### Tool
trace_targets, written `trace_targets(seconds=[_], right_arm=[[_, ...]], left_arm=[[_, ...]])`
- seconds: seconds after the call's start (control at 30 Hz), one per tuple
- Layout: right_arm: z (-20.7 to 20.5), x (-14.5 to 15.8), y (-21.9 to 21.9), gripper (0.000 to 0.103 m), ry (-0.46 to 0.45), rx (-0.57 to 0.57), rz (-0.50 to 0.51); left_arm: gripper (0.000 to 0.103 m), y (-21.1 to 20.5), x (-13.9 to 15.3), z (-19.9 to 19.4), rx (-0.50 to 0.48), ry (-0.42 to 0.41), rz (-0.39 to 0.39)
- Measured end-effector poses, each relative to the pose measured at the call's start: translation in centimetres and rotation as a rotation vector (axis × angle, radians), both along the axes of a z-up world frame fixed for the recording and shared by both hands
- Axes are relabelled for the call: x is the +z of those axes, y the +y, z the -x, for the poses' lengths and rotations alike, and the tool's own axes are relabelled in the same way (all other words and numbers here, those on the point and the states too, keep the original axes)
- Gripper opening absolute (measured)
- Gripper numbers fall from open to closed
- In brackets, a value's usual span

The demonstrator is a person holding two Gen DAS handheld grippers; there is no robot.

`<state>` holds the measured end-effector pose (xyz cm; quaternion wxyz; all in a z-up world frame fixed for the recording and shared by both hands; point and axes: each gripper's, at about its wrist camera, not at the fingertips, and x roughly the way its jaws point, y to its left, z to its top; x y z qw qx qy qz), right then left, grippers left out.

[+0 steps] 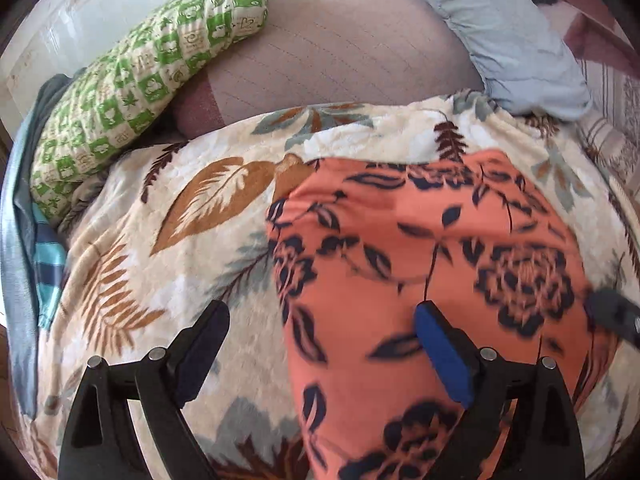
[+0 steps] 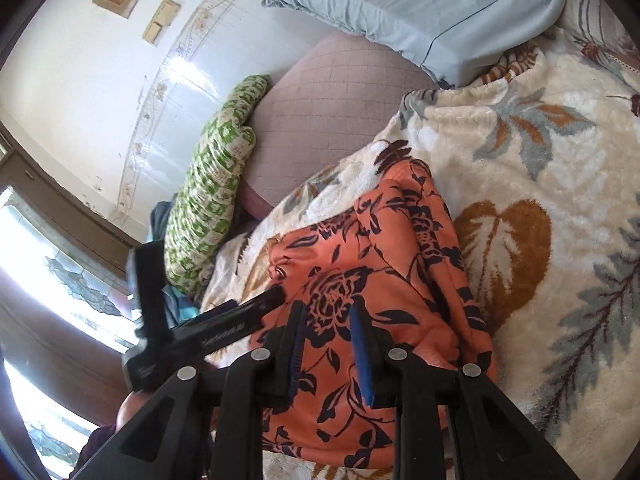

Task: Fold small clothes

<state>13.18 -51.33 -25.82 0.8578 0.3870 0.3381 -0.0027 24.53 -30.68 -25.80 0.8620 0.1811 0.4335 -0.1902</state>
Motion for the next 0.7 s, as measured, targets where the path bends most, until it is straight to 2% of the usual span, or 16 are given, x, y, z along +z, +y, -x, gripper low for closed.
trace_targets(seconds=[0.07, 0.1, 0.13, 0.23, 0.27, 0.37, 0.4, 0.47, 0.57, 0.63, 0.7], right_arm=[[-0.7, -2.6, -0.3, 0.024, 0.133, -0.024, -0.025], [-0.8, -3.7, -0.8, 0.024, 0.156, -0.036, -0.071], [-0.5, -4.1, -1.2, 0.024, 0.142, -0.052, -0.122], [0.6, -3.6, -1.7, 0.023, 0.103, -0.07, -0.171], [1.0, -3.3, -1.8, 0.023, 0.078, -0.086, -0.176], [2.6, -2.1, -2.9, 0.024, -0.034, -0.15, -0.207], [3.0, -1.6, -3.3, 0.024, -0.064, -0.175, -0.21], [3.9, -1.1, -4.2, 0.026, -0.109, -0.222, -0.22], [4.7, -0.7, -5.5, 0.025, -0.134, -0.276, -0.23], [5.1, -0.7, -6.3, 0.025, -0.141, -0.299, -0.247], [5.2, -0.8, -7.0, 0.025, -0.14, -0.312, -0.264]], left_arm=[[0.095, 1.0, -2.1, 2.7, -0.048, -0.042, -0.055], [0.095, 1.3, -2.8, 3.6, -0.066, -0.074, -0.058], [0.095, 1.8, -2.8, 3.9, -0.058, -0.105, -0.035], [0.094, 1.1, -1.1, 2.7, -0.046, -0.039, -0.042], [0.094, 0.5, 0.0, 2.6, -0.062, -0.055, -0.035], [0.094, -2.0, 3.3, 2.5, -0.125, -0.168, 0.011], [0.094, -3.3, 4.1, 2.1, -0.142, -0.179, 0.019], [0.094, -6.4, 4.6, 0.9, -0.164, -0.176, 0.005], [0.094, -11.3, 3.4, -1.2, -0.182, -0.138, -0.032], [0.094, -14.3, 1.2, -2.7, -0.176, -0.062, -0.084], [0.094, -17.0, -1.9, -3.7, -0.17, -0.01, -0.184]])
